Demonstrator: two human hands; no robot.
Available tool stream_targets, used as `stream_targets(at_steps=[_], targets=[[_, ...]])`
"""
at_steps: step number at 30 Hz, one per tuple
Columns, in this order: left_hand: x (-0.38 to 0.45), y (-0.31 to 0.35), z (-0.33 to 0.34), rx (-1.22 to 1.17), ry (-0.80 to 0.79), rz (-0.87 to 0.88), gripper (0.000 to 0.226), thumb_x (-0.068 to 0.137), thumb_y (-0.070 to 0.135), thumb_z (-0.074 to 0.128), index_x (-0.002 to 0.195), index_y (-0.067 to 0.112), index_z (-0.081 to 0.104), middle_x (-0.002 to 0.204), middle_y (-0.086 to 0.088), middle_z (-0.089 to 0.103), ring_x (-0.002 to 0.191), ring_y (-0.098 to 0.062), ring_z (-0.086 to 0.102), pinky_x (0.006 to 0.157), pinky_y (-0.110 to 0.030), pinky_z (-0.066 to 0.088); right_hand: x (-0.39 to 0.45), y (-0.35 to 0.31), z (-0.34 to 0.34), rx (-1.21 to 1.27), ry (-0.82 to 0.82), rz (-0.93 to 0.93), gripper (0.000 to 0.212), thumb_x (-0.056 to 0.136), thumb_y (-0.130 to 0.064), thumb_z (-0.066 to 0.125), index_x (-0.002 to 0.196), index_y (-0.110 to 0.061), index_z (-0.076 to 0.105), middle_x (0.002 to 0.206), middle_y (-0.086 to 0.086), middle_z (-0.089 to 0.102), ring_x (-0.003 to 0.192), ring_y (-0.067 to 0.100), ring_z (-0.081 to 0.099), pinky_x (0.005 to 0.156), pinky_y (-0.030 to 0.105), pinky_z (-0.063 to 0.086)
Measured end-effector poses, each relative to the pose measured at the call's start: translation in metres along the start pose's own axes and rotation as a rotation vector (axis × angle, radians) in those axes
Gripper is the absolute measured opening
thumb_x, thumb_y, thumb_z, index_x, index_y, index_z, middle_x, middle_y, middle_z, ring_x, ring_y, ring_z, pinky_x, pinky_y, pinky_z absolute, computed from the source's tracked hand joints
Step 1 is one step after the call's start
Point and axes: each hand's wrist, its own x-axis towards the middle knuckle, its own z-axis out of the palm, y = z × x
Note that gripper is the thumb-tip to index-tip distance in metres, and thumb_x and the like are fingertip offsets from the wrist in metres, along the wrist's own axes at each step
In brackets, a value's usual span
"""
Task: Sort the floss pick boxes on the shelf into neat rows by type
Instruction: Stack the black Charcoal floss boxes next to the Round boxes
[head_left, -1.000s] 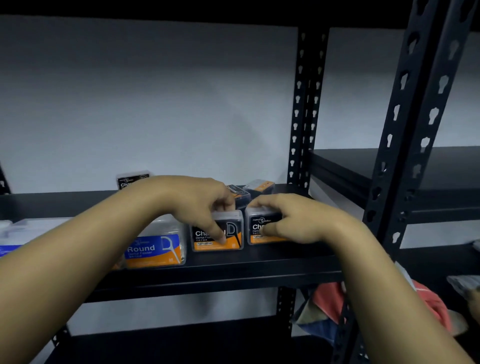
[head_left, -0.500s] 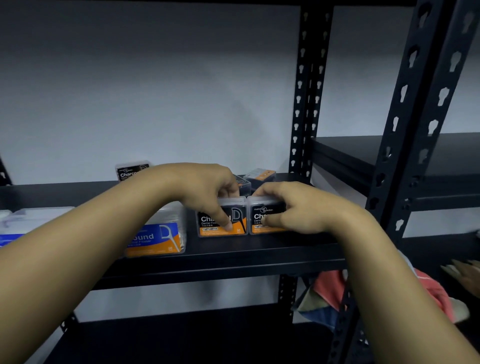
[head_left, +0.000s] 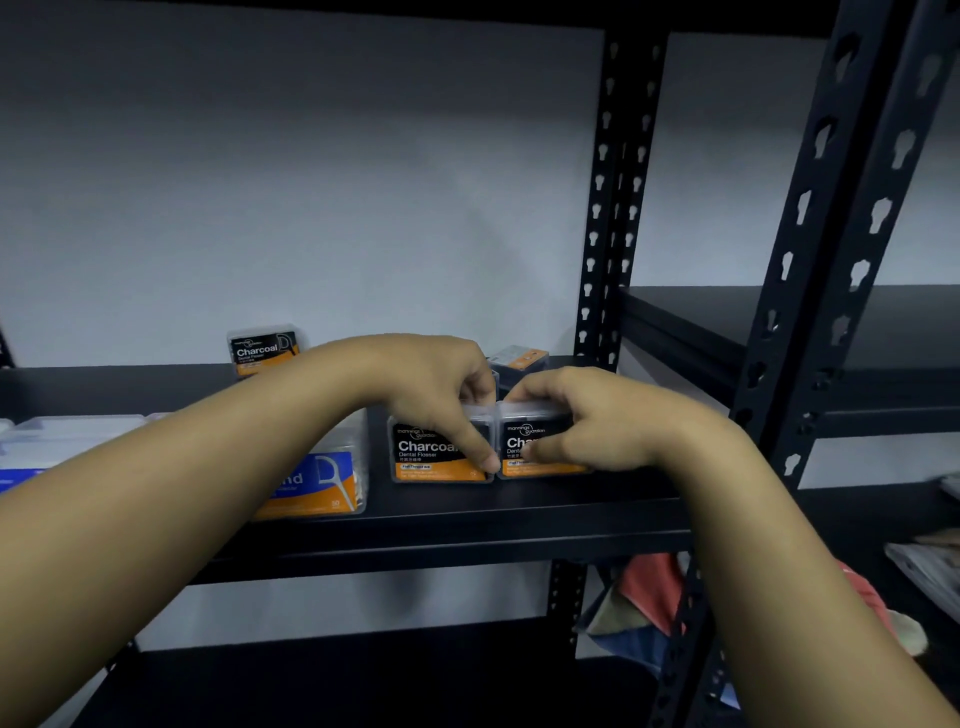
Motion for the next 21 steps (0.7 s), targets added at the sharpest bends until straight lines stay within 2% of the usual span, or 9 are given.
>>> stream_targets(at_steps=[4,8,14,18,21], targets=[[0.003,0.003,-0.004,-0.041,0.040,-0.026,0.044,0.062,0.053,0.091,0.092,0.024,0.077,0.078,0.010,0.078,0.077,-0.013,0.074,0.078,-0.032,0.058,0.001,0.002,-0.001,0.017,-0.012,-0.008,0.040,0.086,-0.030,0.077,0.123,-0.035,0.066,0.108,-0.014,0.070,0.098,0.007,0.067,0.093,0.036,0.055],[0.003,0.006,-0.003,-0.072,0.031,-0.066,0.043,0.059,0.048,0.093,0.091,0.023,0.079,0.076,0.011,0.078,0.073,-0.010,0.073,0.077,-0.029,0.056,0.003,0.001,-0.003,0.020,-0.025,-0.007,0.037,0.083,-0.032,0.079,0.117,-0.038,0.066,0.104,-0.012,0.072,0.092,0.011,0.070,0.089,0.039,0.058],[0.003,0.008,0.000,-0.166,0.084,-0.143,0.048,0.055,0.043,0.097,0.093,0.022,0.077,0.072,0.013,0.077,0.053,0.003,0.061,0.059,-0.020,0.044,0.002,0.000,-0.004,0.001,-0.011,0.016,0.038,0.084,-0.030,0.080,0.116,-0.036,0.061,0.107,-0.012,0.068,0.091,0.007,0.066,0.080,0.025,0.053],[0.000,0.010,-0.001,-0.136,0.097,-0.172,0.053,0.050,0.046,0.098,0.093,0.023,0.077,0.073,0.014,0.077,0.063,-0.004,0.065,0.067,-0.023,0.049,0.004,-0.001,-0.004,-0.006,-0.010,0.049,0.043,0.079,-0.034,0.083,0.117,-0.035,0.063,0.110,-0.010,0.068,0.094,0.012,0.069,0.088,0.034,0.057],[-0.009,0.008,-0.009,-0.065,0.087,-0.216,0.055,0.046,0.049,0.098,0.093,0.028,0.078,0.079,0.013,0.077,0.076,-0.010,0.072,0.077,-0.027,0.055,0.005,0.001,-0.006,0.001,-0.004,0.062,0.048,0.075,-0.040,0.085,0.118,-0.035,0.065,0.110,-0.012,0.070,0.097,0.010,0.069,0.093,0.035,0.056]])
